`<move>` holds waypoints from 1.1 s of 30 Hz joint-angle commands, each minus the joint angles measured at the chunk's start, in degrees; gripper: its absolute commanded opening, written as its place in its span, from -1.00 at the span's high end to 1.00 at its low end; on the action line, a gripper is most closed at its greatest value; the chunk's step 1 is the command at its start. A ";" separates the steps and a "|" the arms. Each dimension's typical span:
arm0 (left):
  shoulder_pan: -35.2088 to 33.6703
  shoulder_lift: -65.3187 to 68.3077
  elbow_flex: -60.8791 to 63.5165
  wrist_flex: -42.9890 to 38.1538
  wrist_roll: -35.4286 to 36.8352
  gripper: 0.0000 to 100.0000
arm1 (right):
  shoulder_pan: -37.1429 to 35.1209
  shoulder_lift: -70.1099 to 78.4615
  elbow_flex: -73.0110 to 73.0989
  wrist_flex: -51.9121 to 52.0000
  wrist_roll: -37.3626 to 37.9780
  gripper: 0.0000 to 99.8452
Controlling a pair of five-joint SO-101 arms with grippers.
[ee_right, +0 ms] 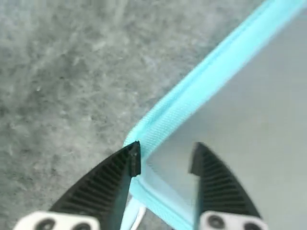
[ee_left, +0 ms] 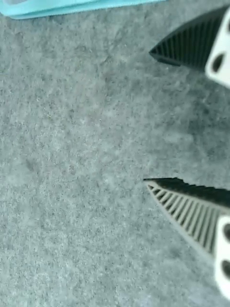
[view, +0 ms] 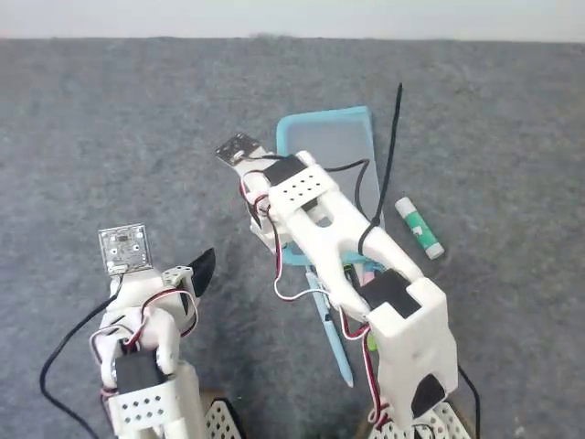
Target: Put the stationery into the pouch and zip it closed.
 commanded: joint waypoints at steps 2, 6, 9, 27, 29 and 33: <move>-0.44 -1.32 -0.40 -1.67 -0.18 0.29 | 0.31 3.30 -2.11 0.66 -0.62 0.64; -0.44 -1.32 -0.40 -1.67 -0.18 0.29 | -0.57 3.03 -2.37 2.86 -0.26 0.44; -0.44 -1.32 -0.40 -1.67 -0.18 0.29 | -0.75 -2.42 -2.37 5.76 2.55 0.31; -0.35 -1.32 -0.40 -1.67 -0.18 0.29 | 1.80 -40.92 38.86 -16.40 31.03 0.25; -0.35 -1.32 -0.40 -1.67 -0.18 0.29 | 2.07 -43.91 44.31 -18.95 33.41 0.25; -0.35 -1.32 -0.40 -1.67 -0.18 0.29 | 3.12 -47.87 51.96 -22.99 36.57 0.25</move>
